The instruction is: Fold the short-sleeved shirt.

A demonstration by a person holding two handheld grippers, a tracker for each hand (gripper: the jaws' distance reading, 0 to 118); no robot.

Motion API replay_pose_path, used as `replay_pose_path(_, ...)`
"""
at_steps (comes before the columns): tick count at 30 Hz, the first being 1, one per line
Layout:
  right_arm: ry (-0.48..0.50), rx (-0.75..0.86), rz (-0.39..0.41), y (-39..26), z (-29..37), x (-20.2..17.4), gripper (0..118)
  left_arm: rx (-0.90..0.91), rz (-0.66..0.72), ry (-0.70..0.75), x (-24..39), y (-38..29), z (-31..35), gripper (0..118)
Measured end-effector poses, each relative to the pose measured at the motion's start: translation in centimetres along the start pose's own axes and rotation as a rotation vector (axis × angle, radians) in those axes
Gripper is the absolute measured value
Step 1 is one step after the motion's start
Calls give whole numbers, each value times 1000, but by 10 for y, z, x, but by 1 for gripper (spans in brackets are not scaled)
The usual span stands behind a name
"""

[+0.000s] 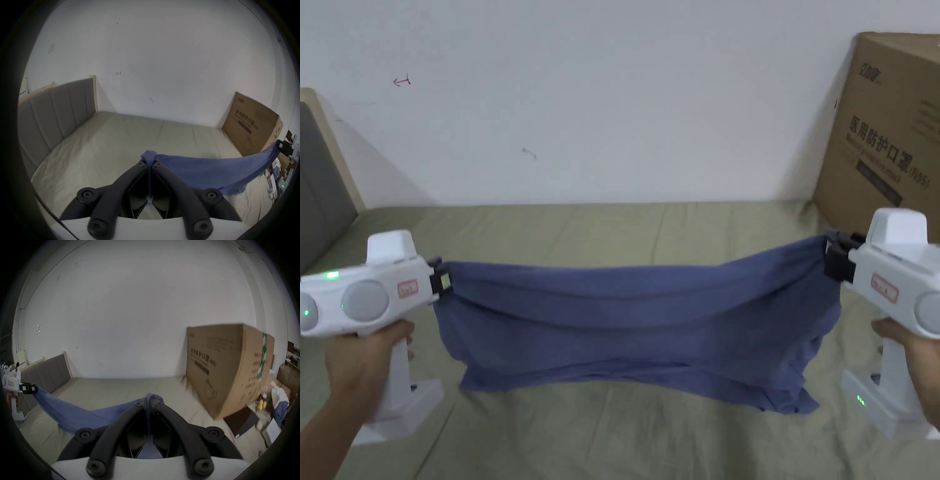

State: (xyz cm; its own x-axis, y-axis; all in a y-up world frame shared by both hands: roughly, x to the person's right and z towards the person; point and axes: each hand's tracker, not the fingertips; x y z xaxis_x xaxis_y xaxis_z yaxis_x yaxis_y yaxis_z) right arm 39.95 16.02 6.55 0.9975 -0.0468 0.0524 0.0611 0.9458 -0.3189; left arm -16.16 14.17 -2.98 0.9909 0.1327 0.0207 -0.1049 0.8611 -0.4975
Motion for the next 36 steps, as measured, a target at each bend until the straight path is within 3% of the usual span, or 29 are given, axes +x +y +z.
replay_pose_path(9, 44, -142, -72, -116, 113, 3, 2, -191, -50, 5, -37, -142, 83, 0)
replay_pose_path(20, 66, -326, -78, -209, 226, -6, 2, -342, 7, 43, -56, -262, 184, 0)
replay_pose_path(33, -90, -662, -198, -306, 214, 13, 2, -487, -8, 92, -52, -316, 185, 1)
replay_pose_path(36, -109, -670, -220, -304, 212, 7, 3, -500, -4, 106, -57, -328, 170, 1)
